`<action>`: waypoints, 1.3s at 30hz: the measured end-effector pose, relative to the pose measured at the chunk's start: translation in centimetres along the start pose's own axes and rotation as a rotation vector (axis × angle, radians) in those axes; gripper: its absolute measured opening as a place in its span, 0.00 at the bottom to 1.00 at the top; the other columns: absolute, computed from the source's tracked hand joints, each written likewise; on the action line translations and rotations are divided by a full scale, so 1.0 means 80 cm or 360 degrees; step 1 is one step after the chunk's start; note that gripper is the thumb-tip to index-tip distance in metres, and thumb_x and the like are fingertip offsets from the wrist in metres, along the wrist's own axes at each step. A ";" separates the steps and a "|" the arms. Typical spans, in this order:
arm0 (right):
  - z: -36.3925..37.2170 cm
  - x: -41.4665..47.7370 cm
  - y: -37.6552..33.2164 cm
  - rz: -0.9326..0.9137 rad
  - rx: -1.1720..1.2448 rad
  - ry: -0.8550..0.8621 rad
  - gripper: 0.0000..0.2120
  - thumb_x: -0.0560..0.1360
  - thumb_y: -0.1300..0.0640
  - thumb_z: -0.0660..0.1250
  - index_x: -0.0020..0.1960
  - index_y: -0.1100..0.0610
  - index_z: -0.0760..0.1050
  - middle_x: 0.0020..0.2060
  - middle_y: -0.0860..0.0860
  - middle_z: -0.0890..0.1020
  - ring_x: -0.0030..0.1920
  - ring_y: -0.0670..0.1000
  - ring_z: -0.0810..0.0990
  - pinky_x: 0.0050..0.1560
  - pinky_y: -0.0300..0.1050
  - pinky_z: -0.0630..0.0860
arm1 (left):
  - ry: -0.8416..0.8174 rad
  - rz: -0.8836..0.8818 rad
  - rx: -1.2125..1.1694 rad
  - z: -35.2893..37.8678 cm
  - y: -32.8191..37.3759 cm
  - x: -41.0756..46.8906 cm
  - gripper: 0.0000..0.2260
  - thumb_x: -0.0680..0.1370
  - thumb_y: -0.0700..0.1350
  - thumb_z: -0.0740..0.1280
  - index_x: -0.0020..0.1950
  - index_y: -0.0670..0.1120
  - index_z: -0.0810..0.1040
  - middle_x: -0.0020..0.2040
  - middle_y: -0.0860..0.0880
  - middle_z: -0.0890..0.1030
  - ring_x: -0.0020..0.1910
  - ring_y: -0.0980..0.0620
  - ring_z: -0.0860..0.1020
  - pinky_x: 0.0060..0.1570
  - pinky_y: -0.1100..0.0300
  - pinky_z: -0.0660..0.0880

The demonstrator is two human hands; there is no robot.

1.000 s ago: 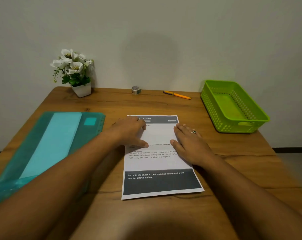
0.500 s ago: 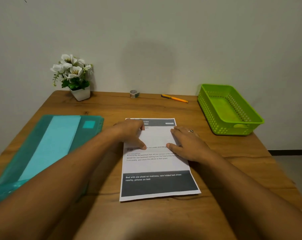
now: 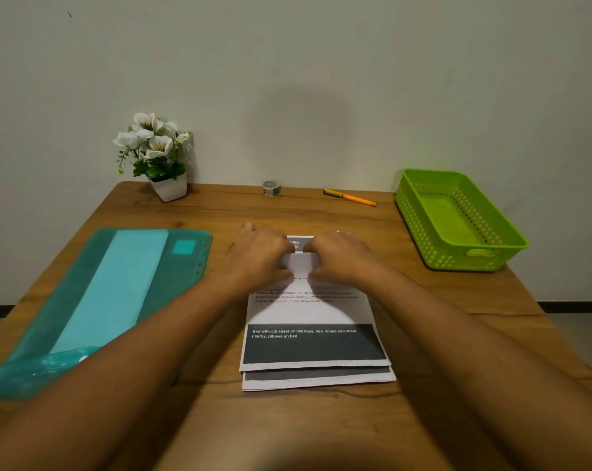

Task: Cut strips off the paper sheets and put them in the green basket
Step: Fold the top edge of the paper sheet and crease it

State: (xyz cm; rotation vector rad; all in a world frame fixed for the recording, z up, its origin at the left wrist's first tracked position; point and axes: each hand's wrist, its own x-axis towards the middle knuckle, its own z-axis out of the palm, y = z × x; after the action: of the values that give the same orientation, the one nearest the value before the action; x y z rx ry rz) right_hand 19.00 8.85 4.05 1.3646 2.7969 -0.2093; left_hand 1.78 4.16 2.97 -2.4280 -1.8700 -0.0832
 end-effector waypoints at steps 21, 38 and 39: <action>0.021 -0.033 0.067 -0.0045 -0.0389 0.0024 0.07 0.73 0.50 0.70 0.50 0.51 0.81 0.39 0.48 0.78 0.47 0.55 0.80 0.44 0.47 0.66 | -0.0066 0.0047 0.0226 0.023 0.009 0.005 0.13 0.77 0.59 0.69 0.54 0.51 0.82 0.51 0.54 0.84 0.52 0.49 0.81 0.58 0.53 0.69; 0.015 -0.039 0.052 -0.0065 -0.0520 -0.0031 0.07 0.74 0.50 0.69 0.49 0.51 0.78 0.47 0.51 0.83 0.50 0.56 0.82 0.49 0.49 0.71 | -0.0092 0.0017 0.0350 0.011 -0.014 -0.027 0.11 0.77 0.59 0.70 0.53 0.53 0.80 0.49 0.55 0.83 0.51 0.50 0.80 0.57 0.52 0.66; 0.015 -0.042 0.055 -0.0053 -0.0526 -0.0039 0.05 0.74 0.50 0.69 0.48 0.51 0.77 0.47 0.51 0.83 0.50 0.56 0.82 0.47 0.48 0.69 | -0.0096 0.0010 0.0351 0.010 -0.015 -0.030 0.10 0.78 0.58 0.70 0.52 0.53 0.80 0.49 0.55 0.83 0.51 0.50 0.80 0.57 0.52 0.66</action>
State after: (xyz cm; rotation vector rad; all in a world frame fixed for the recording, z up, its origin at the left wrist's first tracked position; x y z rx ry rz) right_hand 24.50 8.74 2.66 1.2284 2.6790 0.2252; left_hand -0.02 2.24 1.98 -2.3114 -1.7880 0.1891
